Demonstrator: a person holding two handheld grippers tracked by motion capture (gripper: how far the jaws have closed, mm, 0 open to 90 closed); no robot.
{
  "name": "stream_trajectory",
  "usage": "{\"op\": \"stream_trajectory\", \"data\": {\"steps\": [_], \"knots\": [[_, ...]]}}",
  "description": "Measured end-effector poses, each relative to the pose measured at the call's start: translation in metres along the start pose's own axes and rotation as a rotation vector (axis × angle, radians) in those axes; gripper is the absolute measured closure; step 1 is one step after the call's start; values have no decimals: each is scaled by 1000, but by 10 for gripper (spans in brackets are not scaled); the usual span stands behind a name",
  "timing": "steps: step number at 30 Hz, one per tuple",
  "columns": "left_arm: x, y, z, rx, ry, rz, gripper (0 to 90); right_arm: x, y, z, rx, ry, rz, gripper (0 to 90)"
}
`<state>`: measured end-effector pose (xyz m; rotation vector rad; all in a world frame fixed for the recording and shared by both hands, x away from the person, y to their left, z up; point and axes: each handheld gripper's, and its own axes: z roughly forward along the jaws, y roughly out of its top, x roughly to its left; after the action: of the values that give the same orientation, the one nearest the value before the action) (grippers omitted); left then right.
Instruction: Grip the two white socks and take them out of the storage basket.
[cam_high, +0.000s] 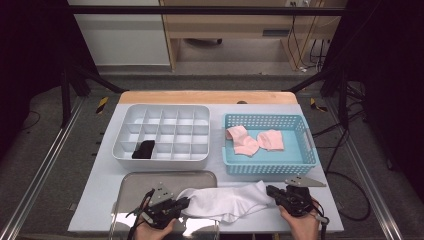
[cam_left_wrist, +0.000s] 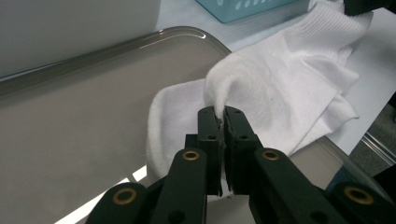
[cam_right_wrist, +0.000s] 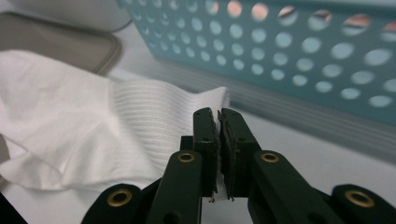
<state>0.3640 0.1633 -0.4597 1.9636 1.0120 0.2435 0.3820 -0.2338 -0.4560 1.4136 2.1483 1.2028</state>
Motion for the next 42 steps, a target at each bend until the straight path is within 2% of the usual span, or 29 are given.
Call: {"op": "stream_trajectory", "data": {"steps": [2, 4, 8, 13, 15, 21, 24, 29, 32, 37, 39, 42], "knots": [[3, 1, -6, -10, -4, -16, 855, 2, 2, -7, -29, 0, 3, 858], [7, 3, -12, -16, -2, -18, 854, 5, 3, -10, -31, 12, 12, 859], [22, 5, -19, -19, 3, -56, 849, 14, 6, -12, -29, 37, 7, 860], [27, 5, -20, -3, 15, -56, 847, 21, 6, -6, 14, 42, 5, 861], [29, 6, -21, -8, 7, -64, 847, 22, 5, -3, 41, 47, 21, 861], [32, 8, -25, -18, 9, -71, 841, 24, 5, -3, 43, 60, 23, 861], [33, 7, -23, -8, 19, -72, 832, 25, 3, 0, 68, 61, 36, 861], [40, 6, -20, -8, 49, -87, 838, 28, -3, 12, 115, 57, 12, 859], [39, 6, -17, -3, 40, -82, 847, 27, -3, 12, 100, 50, -5, 859], [33, 6, -11, 11, 27, -61, 853, 24, -3, 13, 98, 25, -5, 858], [28, 5, -10, 13, 15, -56, 852, 22, -5, 13, 99, 17, -9, 856], [24, 7, -14, -17, -27, -58, 855, 22, -5, 12, 94, 11, -12, 856]]}}
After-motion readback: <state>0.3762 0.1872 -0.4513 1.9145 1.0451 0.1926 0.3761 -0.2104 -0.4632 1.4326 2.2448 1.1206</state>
